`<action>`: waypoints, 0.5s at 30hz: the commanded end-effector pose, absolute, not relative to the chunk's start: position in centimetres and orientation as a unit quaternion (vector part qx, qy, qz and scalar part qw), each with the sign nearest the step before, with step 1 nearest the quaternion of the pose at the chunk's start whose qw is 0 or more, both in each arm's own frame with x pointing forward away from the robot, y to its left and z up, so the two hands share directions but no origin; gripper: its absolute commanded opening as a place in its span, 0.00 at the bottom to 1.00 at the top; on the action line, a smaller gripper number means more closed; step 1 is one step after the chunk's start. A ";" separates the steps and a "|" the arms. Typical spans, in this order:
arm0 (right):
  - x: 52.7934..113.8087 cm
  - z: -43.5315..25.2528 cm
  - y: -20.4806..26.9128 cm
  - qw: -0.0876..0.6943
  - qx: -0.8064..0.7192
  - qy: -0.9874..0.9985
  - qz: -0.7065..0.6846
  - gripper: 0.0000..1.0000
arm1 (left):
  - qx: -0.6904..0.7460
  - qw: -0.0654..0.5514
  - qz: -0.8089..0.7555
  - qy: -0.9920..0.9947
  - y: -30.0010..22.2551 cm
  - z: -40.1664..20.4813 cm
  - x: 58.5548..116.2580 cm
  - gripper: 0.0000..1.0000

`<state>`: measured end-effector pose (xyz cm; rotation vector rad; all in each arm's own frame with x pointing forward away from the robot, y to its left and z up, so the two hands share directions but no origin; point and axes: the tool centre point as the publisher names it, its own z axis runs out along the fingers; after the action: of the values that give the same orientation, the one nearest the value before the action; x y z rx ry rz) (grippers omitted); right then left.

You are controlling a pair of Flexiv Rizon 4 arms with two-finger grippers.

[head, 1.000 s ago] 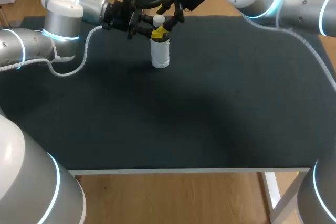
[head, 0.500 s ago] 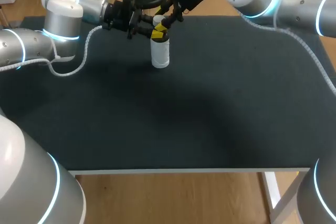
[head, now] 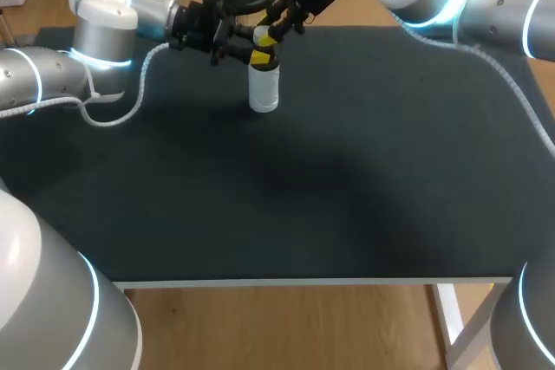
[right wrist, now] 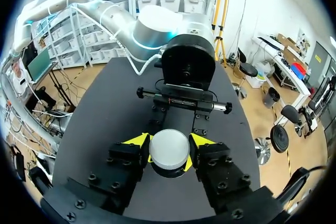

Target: Unscrew the bottle cap

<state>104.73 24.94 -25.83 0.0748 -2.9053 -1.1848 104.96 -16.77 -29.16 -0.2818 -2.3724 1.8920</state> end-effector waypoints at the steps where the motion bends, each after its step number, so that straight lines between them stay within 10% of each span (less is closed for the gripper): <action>1: 104.7 -25.9 25.0 0.008 0.027 -0.926 -0.376 0.02 | -0.092 0.047 0.620 -0.778 -16.7 -29.1 105.3 0.00; 15: 104.8 -25.9 25.1 0.029 0.091 -0.923 -0.373 0.00 | -0.092 0.047 0.620 -0.778 -16.7 -29.1 105.3 0.00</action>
<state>104.48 24.96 -26.00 0.2377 -2.8785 -1.1726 104.80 -16.75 -29.28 -0.2818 -2.3722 1.8925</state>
